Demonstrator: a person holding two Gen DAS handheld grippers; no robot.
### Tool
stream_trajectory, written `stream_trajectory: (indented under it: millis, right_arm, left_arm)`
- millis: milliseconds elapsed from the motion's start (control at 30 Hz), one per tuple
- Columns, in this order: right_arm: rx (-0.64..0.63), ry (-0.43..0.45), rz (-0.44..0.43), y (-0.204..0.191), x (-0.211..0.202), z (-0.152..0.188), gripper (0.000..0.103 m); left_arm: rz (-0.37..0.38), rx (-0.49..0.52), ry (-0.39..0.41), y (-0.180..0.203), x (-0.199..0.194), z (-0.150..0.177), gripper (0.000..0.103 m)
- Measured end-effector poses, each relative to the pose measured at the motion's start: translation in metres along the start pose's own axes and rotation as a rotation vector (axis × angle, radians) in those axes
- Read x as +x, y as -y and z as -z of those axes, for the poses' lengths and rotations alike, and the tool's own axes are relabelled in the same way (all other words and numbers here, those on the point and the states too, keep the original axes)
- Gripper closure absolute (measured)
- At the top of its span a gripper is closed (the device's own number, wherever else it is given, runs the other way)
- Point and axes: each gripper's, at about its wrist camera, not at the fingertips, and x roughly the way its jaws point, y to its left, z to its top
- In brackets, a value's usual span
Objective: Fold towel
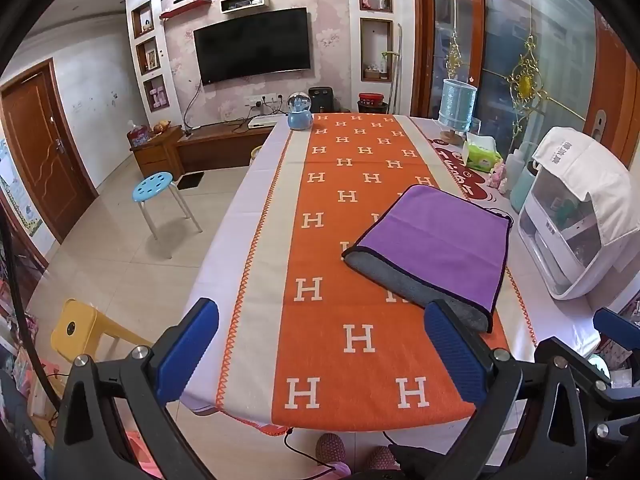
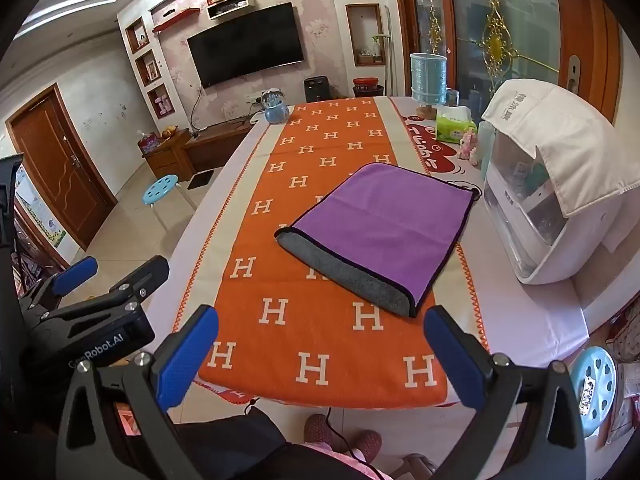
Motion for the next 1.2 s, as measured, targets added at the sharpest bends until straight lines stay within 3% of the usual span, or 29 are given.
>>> stream_trajectory:
  millis: [833, 1200]
  right_arm:
    - [0.005, -0.007, -0.002, -0.003, 0.001, -0.002, 0.000]
    - [0.015, -0.029, 0.014, -0.006, 0.008, 0.000, 0.000]
  left_arm:
    - [0.012, 0.003, -0.008, 0.002, 0.000, 0.000, 0.004]
    - [0.025, 0.010, -0.044, 0.008, 0.020, 0.010, 0.004]
